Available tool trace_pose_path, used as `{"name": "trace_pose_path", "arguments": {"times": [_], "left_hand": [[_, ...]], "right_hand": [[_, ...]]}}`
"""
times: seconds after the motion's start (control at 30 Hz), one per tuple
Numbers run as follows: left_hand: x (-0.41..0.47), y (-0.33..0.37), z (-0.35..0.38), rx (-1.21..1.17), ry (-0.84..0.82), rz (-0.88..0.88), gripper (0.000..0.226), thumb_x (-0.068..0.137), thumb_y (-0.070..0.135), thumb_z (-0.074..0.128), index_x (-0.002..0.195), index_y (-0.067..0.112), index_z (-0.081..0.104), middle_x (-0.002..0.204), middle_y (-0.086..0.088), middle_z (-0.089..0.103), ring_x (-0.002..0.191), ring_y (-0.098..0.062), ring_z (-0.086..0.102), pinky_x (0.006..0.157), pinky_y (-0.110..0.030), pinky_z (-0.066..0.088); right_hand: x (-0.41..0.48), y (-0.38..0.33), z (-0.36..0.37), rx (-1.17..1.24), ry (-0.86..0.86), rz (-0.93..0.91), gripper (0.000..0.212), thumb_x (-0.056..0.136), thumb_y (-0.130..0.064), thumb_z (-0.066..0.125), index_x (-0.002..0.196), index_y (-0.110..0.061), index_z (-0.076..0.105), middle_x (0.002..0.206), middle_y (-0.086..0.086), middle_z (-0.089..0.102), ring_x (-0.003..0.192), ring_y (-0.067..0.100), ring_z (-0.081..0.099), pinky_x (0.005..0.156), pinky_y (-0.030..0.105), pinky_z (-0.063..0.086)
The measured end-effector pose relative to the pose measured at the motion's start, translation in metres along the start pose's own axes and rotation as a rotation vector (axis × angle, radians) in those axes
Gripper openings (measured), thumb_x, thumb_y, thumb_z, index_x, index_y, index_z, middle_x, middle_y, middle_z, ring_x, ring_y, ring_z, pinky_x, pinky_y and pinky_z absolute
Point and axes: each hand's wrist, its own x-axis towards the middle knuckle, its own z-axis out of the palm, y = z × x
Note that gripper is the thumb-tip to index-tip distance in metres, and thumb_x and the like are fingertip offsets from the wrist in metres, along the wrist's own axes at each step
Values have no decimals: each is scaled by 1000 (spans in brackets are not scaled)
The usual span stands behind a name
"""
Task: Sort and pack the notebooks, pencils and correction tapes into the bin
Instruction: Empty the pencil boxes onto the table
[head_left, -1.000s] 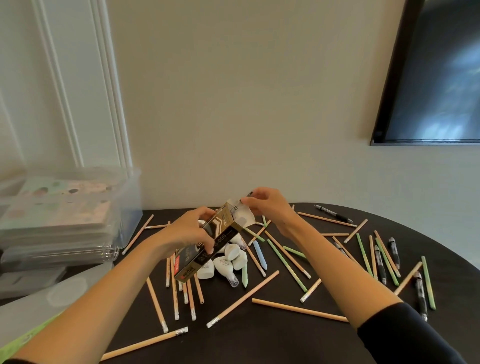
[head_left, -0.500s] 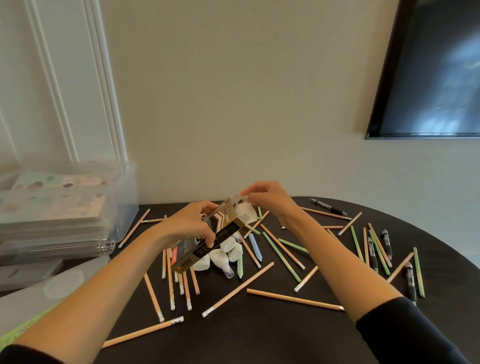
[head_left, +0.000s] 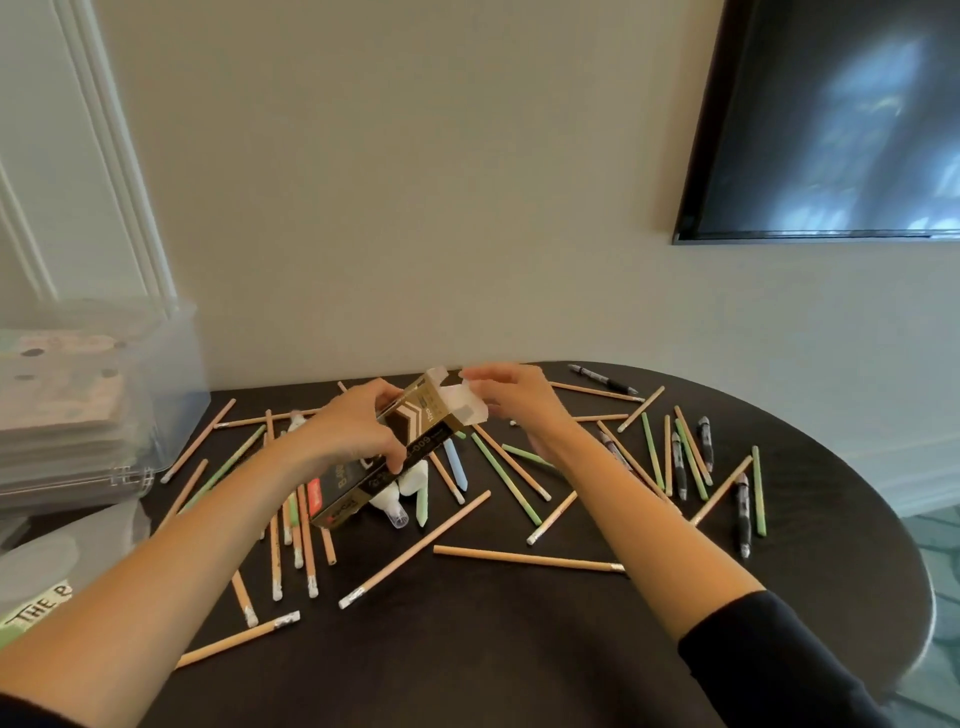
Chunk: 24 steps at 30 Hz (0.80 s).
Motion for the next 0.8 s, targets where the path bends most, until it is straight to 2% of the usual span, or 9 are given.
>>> {"name": "trace_pose_path", "arguments": {"times": [0.07, 0.13, 0.23, 0.33, 0.5, 0.67, 0.8], "left_hand": [[4, 4, 9, 28, 38, 2, 77, 62, -2, 73, 130, 17, 41, 122, -2, 48, 114, -20, 44, 85, -31, 40], [9, 8, 19, 27, 62, 3, 78, 61, 0, 74, 130, 17, 40, 123, -3, 49, 114, -20, 44, 81, -29, 40], [16, 14, 32, 29, 89, 39, 78, 60, 1, 75, 128, 16, 41, 124, -4, 50, 111, -19, 45, 79, -28, 40], [21, 23, 45, 43, 131, 65, 77, 60, 0, 75, 127, 15, 42, 125, -5, 49, 114, -21, 45, 78, -27, 39], [25, 32, 59, 39, 192, 75, 77, 60, 1, 75, 128, 14, 42, 125, -7, 48, 117, -24, 45, 79, -29, 39], [23, 33, 62, 82, 213, 53, 77, 62, 2, 75, 130, 13, 40, 127, -7, 46, 121, -26, 41, 84, -33, 40], [23, 34, 60, 83, 209, 47, 78, 61, 2, 75, 130, 14, 41, 128, -7, 46, 121, -26, 42, 87, -35, 42]], "right_hand": [[-2, 17, -19, -39, 183, 103, 20, 90, -11, 53, 106, -15, 65, 107, 4, 65, 93, 11, 60, 86, 28, 50], [-7, 39, -47, -353, 287, 212, 20, 89, -15, 53, 105, -11, 65, 104, 8, 66, 96, 19, 61, 83, 30, 48], [-21, 69, -88, -887, 271, 345, 23, 89, -21, 53, 102, -6, 64, 97, 10, 66, 93, 23, 61, 72, 29, 47], [-31, 86, -111, -1081, 273, 447, 26, 91, -28, 53, 104, -6, 59, 102, 10, 65, 96, 24, 61, 77, 31, 50], [-36, 103, -117, -1032, 228, 517, 25, 87, -25, 61, 105, -8, 56, 99, 7, 61, 93, 20, 60, 74, 28, 48], [-33, 97, -118, -886, 311, 462, 22, 87, -20, 62, 101, -3, 60, 81, 5, 56, 75, 16, 55, 61, 23, 43], [-28, 75, -111, -696, 366, 326, 16, 83, -15, 65, 91, -1, 67, 78, 7, 61, 65, 10, 52, 49, 15, 36]]}}
